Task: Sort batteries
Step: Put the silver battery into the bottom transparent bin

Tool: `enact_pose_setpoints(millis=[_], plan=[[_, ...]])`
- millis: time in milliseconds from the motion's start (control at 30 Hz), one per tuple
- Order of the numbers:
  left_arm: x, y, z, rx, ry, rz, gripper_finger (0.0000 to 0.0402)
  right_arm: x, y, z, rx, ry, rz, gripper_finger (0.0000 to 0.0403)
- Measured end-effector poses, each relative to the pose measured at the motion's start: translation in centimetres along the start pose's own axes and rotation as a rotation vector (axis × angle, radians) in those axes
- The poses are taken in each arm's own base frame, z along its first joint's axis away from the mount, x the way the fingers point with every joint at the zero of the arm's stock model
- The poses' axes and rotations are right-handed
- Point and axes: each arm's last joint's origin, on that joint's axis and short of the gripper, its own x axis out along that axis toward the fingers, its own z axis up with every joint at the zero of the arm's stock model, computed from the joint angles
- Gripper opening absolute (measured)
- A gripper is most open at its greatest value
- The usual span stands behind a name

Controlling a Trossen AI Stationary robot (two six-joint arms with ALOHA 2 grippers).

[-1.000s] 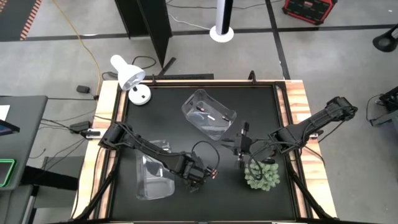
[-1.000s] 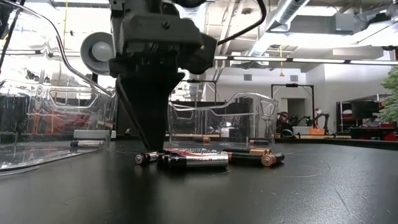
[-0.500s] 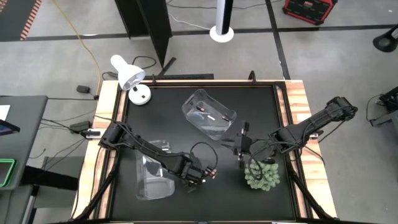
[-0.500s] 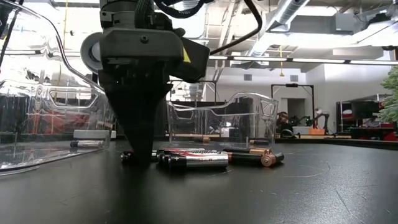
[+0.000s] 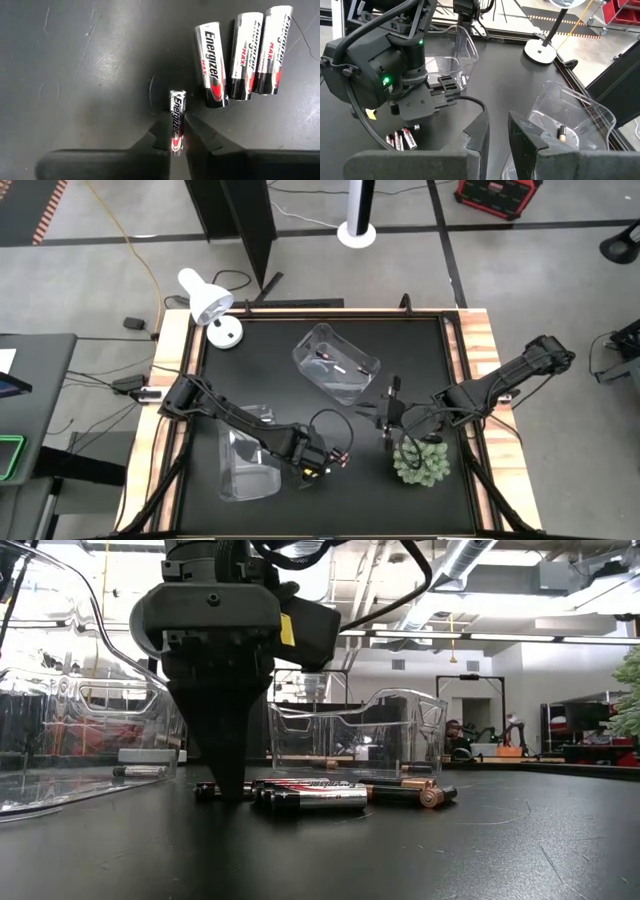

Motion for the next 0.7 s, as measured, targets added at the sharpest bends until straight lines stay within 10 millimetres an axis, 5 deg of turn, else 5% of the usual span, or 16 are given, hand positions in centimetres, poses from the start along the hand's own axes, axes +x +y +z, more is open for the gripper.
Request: enact_pose_setpoints(millis=[700], plan=[[-0.61,-0.12,0.39,0.116,0.018,0.012,0.0011,0.0,0.0,0.0,0.0,0.0,0.001,0.0088]])
